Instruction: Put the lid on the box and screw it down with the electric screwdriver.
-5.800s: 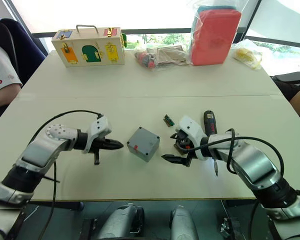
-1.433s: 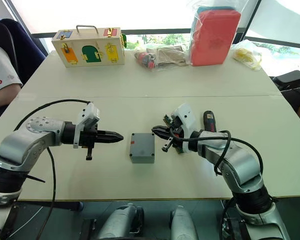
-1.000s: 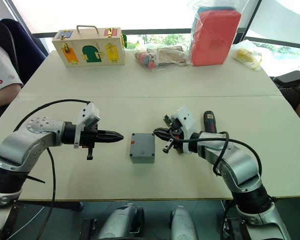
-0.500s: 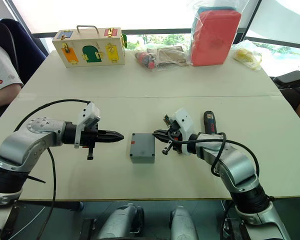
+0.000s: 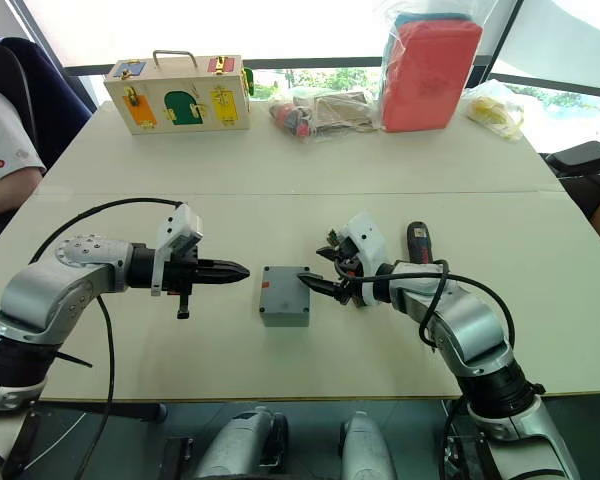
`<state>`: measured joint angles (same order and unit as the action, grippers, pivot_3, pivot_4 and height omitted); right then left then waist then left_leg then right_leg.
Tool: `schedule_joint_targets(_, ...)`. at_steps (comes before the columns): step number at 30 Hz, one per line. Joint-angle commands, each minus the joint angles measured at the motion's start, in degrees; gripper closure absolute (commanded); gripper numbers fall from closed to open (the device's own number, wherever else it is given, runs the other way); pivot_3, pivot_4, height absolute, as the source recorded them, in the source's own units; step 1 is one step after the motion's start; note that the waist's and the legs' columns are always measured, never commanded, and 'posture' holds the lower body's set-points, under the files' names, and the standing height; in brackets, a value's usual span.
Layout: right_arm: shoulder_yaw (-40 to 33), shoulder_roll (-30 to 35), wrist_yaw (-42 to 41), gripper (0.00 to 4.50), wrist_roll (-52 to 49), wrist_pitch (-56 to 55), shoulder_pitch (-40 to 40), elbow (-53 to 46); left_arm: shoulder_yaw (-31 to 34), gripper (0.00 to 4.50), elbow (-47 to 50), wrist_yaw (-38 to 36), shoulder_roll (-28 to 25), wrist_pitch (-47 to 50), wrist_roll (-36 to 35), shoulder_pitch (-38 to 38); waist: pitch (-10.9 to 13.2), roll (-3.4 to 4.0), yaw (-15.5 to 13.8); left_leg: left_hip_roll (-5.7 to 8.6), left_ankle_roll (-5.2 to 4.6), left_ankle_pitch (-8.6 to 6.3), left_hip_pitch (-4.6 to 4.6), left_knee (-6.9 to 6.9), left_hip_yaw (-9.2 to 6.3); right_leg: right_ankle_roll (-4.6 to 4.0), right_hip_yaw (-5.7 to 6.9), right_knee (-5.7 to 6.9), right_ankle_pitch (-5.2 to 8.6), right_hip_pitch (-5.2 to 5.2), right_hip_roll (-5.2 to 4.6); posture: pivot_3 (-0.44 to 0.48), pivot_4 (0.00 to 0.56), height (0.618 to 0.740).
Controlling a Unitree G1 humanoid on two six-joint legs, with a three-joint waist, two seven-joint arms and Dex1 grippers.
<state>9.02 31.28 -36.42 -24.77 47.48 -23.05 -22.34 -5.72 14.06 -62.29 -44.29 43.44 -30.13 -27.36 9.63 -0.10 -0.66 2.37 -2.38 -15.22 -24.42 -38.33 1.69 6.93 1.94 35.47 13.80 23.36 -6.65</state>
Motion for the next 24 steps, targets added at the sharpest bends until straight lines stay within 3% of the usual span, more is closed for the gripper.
schedule_joint_targets(1, -5.3, 0.0, 0.3, 1.26, -3.8, 2.5, -1.7, -3.5, 1.1, 4.50, 1.6, -0.1, 0.4, -0.5, -1.1, -0.7, 0.0, 0.00, 0.0, 0.00, 0.00, 0.00, 0.00, 0.00, 0.00, 0.00, 0.00, 0.00, 0.00, 0.00, 0.00, 0.000, 0.150, 0.740)
schedule_joint_targets(6, -16.5, 3.8, 4.2, 1.26, -9.4, 14.9, -7.1, -2.9, 0.0, 4.50, 2.4, -1.9, 1.4, -0.9, -2.3, -5.0, 0.0, 0.01, -0.2, 0.00, 0.00, 0.00, -0.01, 0.00, 0.00, 0.00, 0.00, 0.01, 0.00, 0.00, -0.02, 0.000, 0.150, 0.740)
schedule_joint_targets(7, -18.0, 5.4, 4.6, 0.70, -9.9, 17.7, -8.5, -2.1, -0.5, 4.50, 2.5, -2.4, 1.6, -1.2, -2.2, -6.0, 0.0, -0.01, -0.2, 0.01, -0.01, 0.00, -0.03, -0.01, 0.00, 0.00, 0.01, 0.02, -0.01, 0.01, -0.05, 0.000, 0.150, 0.740)
schedule_joint_targets(9, -19.6, 8.5, 4.8, 0.21, -10.7, 22.4, -11.0, -0.7, -1.3, 4.50, 2.6, -3.5, 2.0, -1.7, -2.0, -7.6, 0.0, 0.00, -0.1, 0.01, 0.00, 0.00, -0.01, -0.03, -0.01, -0.01, 0.02, -0.01, 0.00, -0.03, -0.06, 0.000, 0.150, 0.740)
schedule_joint_targets(12, -21.8, 13.3, 6.1, 0.04, -10.9, 32.0, -15.7, 3.3, -3.3, 4.50, 2.6, -5.7, 2.3, -3.6, -1.1, -9.8, 0.0, 0.00, 0.0, 0.01, 0.00, 0.00, -0.02, 0.01, 0.03, -0.01, 0.00, -0.06, 0.00, -0.01, -0.05, 0.000, 0.150, 0.740)
schedule_joint_targets(16, -20.6, 20.1, 6.3, 0.04, -11.1, 43.2, -18.3, 8.8, -6.4, 4.50, 2.3, -9.0, 2.4, -7.2, 0.9, -11.7, 0.0, 0.00, 0.1, -0.01, -0.07, -0.04, -0.02, 0.06, 0.08, -0.01, -0.02, -0.06, 0.00, 0.03, -0.06, 0.000, 0.150, 0.740)
schedule_joint_targets(20, -15.3, 26.4, 6.3, 0.04, -15.6, 45.0, -16.4, 14.8, -8.8, 4.50, 1.8, -11.0, 3.4, -10.6, 2.7, -12.6, 0.0, 0.01, 0.0, -0.01, -0.15, -0.08, -0.02, 0.05, 0.10, -0.01, -0.03, -0.08, 0.00, 0.01, -0.11, 0.000, 0.150, 0.740)
schedule_joint_targets(24, -9.8, 27.6, 8.3, 0.04, -21.7, 45.0, -18.5, 20.8, -9.8, 4.50, 1.0, -10.6, 5.6, -12.2, 3.9, -12.5, 0.0, 0.00, 0.3, 0.00, -0.19, -0.11, -0.01, 0.02, 0.14, -0.01, -0.06, -0.08, -0.01, 0.01, -0.15, 0.000, 0.150, 0.740)
